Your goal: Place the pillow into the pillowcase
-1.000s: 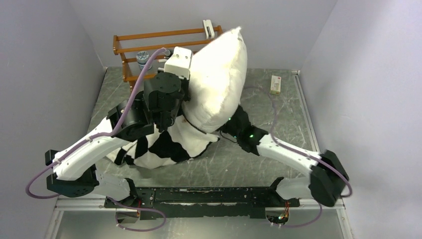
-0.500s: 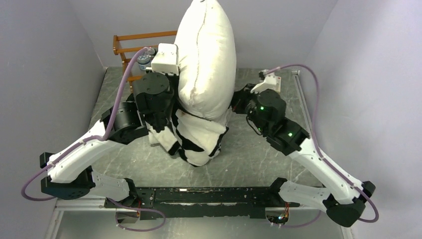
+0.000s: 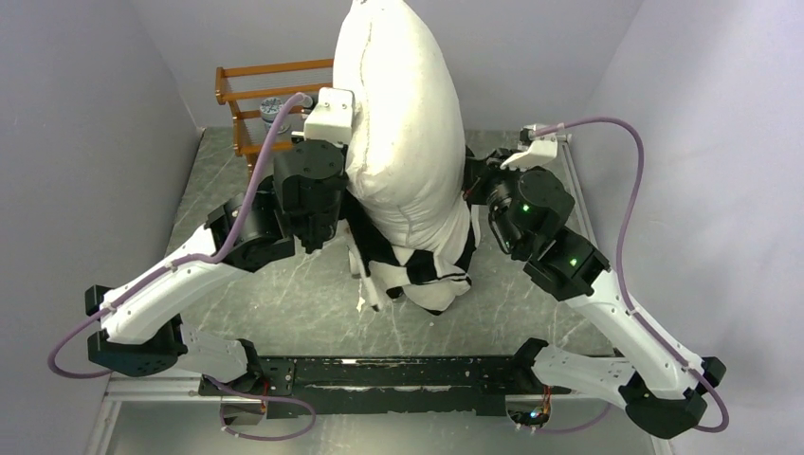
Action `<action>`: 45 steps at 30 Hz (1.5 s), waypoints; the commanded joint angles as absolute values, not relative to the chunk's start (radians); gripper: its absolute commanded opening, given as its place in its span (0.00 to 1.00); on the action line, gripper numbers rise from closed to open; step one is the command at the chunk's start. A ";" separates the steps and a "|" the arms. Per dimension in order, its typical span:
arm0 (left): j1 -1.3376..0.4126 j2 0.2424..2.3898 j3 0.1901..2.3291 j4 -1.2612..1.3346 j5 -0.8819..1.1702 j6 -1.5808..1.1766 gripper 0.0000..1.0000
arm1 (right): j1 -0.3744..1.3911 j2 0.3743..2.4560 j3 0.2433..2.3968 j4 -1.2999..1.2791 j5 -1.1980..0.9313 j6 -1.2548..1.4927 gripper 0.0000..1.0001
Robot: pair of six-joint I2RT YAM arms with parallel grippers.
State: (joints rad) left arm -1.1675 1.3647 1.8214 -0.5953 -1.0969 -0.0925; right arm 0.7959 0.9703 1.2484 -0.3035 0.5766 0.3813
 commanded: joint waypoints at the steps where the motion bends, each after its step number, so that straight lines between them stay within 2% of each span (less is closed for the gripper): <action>1: -1.170 1.381 1.853 -0.598 -1.031 -0.113 0.05 | 0.802 0.964 1.230 0.090 0.220 0.463 0.00; 2: -1.168 1.385 1.855 -0.600 -0.975 -0.138 0.05 | 0.804 0.997 1.235 0.125 0.106 0.496 0.00; 4: -1.166 1.391 1.859 -0.614 -0.889 -0.189 0.05 | 0.804 1.033 1.288 0.066 0.098 0.505 0.00; 8: -1.142 1.333 1.744 -0.519 -0.608 -0.300 0.05 | 0.802 0.953 1.341 -0.036 0.470 0.323 0.00; 10: -1.138 1.323 1.684 -0.461 -0.529 -0.353 0.05 | 0.803 0.956 1.427 -0.082 0.577 0.196 0.00; 13: -1.138 1.386 1.691 -0.487 -0.525 -0.371 0.05 | 0.802 1.004 1.557 -0.127 0.634 0.077 0.00; 16: -1.135 1.432 1.699 -0.555 -0.585 -0.376 0.05 | 0.802 1.044 1.622 -0.205 0.512 0.106 0.00; 19: -1.124 1.398 1.577 -0.503 -0.591 -0.410 0.05 | 0.803 1.061 1.549 -0.265 0.363 0.181 0.00; 22: -1.112 1.356 1.413 -0.445 -0.568 -0.463 0.05 | 0.803 1.050 1.350 -0.231 0.255 0.251 0.00; 28: -1.088 1.342 1.109 -0.436 -0.520 -0.606 0.05 | 0.801 1.072 1.062 -0.201 0.200 0.266 0.00; 30: -1.084 1.330 0.992 -0.406 -0.478 -0.648 0.11 | 0.801 1.096 0.983 -0.161 0.151 0.229 0.00; 32: -1.076 1.310 0.938 -0.420 -0.441 -0.678 0.22 | 0.801 1.129 0.940 -0.148 0.165 0.210 0.00; 35: -1.076 1.235 0.941 -0.512 -0.421 -0.709 0.46 | 0.798 1.150 0.881 -0.054 0.152 0.202 0.00; 37: -1.075 1.171 0.960 -0.561 -0.373 -0.716 0.57 | 0.796 1.170 0.873 -0.013 0.130 0.217 0.00; 40: -1.075 1.083 1.012 -0.675 -0.305 -0.754 0.63 | 0.795 1.195 0.878 -0.013 0.114 0.228 0.00; 45: -1.075 0.889 1.012 -0.775 -0.319 -0.811 0.65 | 0.794 1.163 0.839 -0.033 0.112 0.249 0.00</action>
State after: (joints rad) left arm -1.0626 1.0210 0.9653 -0.7334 -0.3939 -0.7464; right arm 0.7784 1.1767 0.8715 -0.0990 0.2119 0.2081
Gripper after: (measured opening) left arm 0.643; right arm 0.010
